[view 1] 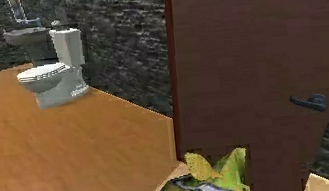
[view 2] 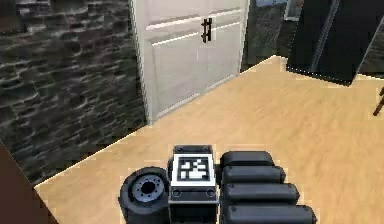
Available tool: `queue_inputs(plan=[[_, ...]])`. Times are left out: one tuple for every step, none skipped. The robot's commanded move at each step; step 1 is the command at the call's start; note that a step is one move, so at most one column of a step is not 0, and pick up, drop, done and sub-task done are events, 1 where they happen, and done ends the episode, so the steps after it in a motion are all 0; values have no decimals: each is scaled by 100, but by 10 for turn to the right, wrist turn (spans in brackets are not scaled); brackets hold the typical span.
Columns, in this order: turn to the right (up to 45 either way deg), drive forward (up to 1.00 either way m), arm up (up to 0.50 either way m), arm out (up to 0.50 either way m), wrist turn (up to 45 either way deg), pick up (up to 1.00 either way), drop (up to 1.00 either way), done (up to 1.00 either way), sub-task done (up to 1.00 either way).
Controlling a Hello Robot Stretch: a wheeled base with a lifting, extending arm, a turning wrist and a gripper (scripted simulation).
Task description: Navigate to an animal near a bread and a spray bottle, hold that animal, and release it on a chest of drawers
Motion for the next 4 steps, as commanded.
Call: queue_inputs(plan=[[-450, 0, 0, 0, 0, 0, 0, 0, 0], [0, 100, 0, 0, 0, 0, 0, 0, 0], [-90, 0, 0, 0, 0, 0, 0, 0, 0], [0, 20, 0, 0, 0, 0, 0, 0, 0]])
